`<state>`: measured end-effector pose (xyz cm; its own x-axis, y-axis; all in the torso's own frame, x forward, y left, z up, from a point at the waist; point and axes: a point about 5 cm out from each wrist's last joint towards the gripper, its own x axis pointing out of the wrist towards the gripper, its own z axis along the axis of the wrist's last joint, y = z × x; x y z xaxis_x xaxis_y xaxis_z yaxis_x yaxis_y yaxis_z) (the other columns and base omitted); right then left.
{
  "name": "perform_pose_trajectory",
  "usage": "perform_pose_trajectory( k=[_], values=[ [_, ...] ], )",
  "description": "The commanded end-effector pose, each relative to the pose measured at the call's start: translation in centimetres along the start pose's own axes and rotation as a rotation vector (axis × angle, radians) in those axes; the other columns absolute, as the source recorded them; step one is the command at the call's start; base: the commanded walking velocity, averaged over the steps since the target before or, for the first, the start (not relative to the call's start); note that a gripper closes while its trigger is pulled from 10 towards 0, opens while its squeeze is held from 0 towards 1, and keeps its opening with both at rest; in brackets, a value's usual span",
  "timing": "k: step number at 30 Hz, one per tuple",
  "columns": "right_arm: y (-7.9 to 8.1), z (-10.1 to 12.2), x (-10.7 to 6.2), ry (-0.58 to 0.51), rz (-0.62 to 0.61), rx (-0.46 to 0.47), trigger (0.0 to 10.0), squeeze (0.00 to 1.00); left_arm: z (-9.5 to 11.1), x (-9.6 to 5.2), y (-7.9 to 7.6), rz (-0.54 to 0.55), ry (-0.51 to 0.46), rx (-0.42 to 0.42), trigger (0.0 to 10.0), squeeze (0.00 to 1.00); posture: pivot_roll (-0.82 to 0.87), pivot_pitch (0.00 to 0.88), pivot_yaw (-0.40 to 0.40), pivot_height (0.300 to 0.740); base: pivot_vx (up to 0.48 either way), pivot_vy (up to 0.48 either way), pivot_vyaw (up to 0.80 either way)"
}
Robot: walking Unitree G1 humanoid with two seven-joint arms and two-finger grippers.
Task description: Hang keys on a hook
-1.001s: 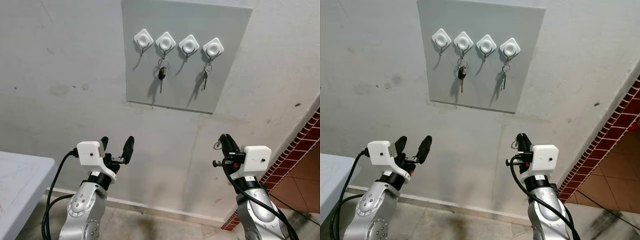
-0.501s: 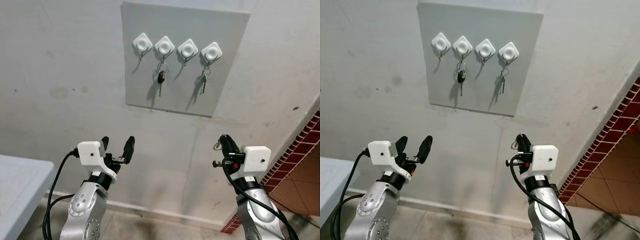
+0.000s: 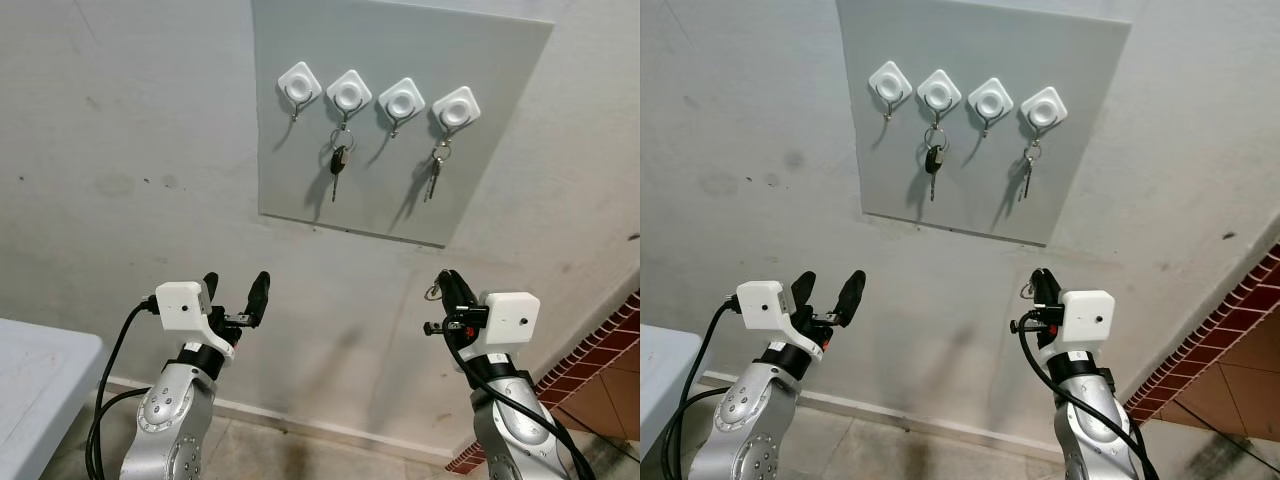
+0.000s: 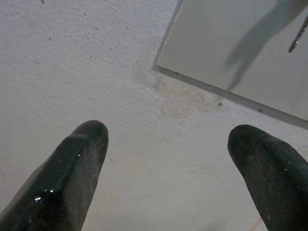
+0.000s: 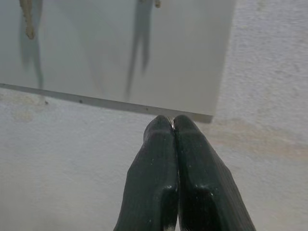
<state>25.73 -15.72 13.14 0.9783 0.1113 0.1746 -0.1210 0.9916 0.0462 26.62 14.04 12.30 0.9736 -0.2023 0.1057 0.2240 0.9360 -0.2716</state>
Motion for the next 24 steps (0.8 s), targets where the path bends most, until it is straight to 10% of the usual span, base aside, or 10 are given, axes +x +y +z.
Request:
perform_pose_trajectory(
  k=[1,24],
  values=[
    [-0.24,0.03,-0.05,0.005,-0.009,-0.006,10.0,0.00,-0.10,0.12,-0.30,-0.007,0.011,0.000,10.0,0.00,0.03,0.000,-0.051,0.740,0.270,0.000,0.00],
    [-0.13,-0.03,-0.03,0.006,-0.008,-0.004,10.0,0.00,-0.17,0.18,-0.37,-0.011,0.015,0.010,10.0,0.00,0.03,0.000,-0.052,0.740,0.272,0.000,0.00]
  ],
)
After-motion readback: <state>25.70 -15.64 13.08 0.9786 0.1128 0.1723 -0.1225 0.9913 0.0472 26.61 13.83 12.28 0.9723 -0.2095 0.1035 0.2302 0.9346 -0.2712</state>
